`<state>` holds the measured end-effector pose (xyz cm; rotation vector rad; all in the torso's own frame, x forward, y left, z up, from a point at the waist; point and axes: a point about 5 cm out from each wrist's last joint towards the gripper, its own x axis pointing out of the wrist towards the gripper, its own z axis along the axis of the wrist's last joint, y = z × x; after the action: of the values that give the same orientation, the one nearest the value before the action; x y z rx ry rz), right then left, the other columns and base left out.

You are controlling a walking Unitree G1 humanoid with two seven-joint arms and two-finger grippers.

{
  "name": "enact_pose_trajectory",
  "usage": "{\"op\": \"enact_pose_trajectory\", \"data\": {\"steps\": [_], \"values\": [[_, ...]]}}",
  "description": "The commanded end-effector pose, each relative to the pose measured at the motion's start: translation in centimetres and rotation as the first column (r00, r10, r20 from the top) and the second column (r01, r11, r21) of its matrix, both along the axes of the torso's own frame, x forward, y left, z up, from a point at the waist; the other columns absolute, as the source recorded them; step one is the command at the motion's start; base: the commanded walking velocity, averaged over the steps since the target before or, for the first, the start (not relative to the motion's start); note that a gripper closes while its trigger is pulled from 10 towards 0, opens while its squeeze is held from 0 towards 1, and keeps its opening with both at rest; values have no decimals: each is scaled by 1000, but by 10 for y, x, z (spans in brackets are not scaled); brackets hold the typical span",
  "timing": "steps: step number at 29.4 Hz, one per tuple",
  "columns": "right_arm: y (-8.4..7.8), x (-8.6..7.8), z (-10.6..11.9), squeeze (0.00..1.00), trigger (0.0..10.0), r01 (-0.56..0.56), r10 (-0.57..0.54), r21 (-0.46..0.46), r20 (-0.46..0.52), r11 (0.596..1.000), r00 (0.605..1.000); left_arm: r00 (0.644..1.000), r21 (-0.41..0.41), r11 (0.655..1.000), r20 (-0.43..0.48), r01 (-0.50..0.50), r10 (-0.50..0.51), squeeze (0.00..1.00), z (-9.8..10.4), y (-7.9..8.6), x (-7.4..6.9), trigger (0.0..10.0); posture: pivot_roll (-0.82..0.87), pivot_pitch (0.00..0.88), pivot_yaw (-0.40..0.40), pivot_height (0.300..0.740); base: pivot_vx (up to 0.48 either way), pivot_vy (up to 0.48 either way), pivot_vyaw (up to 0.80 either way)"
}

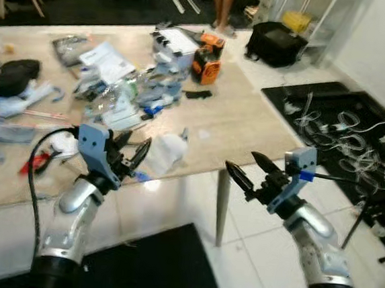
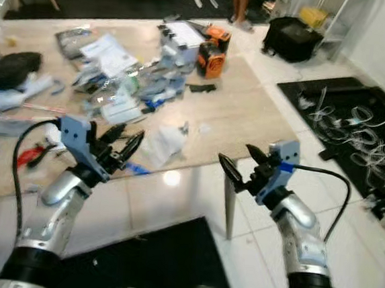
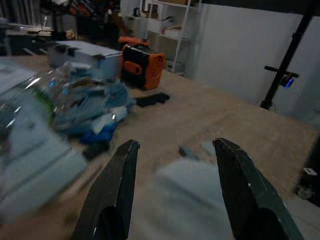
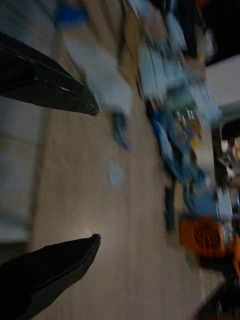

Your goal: Picking trash to rubbish bin

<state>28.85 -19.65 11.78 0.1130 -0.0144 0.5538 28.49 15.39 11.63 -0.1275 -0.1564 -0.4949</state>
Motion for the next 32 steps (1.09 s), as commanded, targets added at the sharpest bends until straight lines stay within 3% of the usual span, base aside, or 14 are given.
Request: {"op": "enact_pose_trajectory", "data": {"steps": [1, 6, 15, 20, 27, 29, 32], "values": [[-4, 1, -3, 0, 10000, 9, -9, -6, -20, 1000, 1000, 1000, 14, 1000, 0, 13, -13, 0, 0, -1, 0, 10000, -57, 0, -36, 740, 480, 0, 0], [-2, -8, -3, 0, 10000, -164, 163, -19, -52, 986, 985, 995, -8, 995, 29, 98, -97, 0, 10, 3, -4, 10000, -56, 0, -34, 740, 339, 0, 0], [-3, -18, -8, 0, 10000, -255, 246, -80, -108, 964, 963, 987, 11, 988, 53, 151, -151, 0, 20, 11, -10, 10000, -57, 0, -33, 740, 0, 0, 688], [-7, -29, -15, 0, 10000, -356, 333, -100, -193, 929, 923, 972, 53, 972, 42, 227, -229, 0, 22, 9, -18, 10000, -60, 0, -34, 740, 0, 0, 698], [-14, -33, -16, 0, 10000, -388, 356, -98, -242, 917, 903, 928, 111, 922, -6, 370, -372, 0, 23, 9, -32, 10000, -58, 0, -35, 740, 0, 0, 576], [-21, -32, -19, 0, 10000, -371, 306, -201, -292, 907, 906, 892, 169, 876, -63, 452, -448, 0, 19, 6, -41, 10000, -60, 0, -35, 740, 0, 0, 0], [-23, -30, -20, 0, 10000, -352, 279, -228, -298, 908, 913, 877, 192, 856, -86, 481, -473, 0, 17, 5, -44, 10000, -60, 0, -35, 740, 0, 0, 0]]}}
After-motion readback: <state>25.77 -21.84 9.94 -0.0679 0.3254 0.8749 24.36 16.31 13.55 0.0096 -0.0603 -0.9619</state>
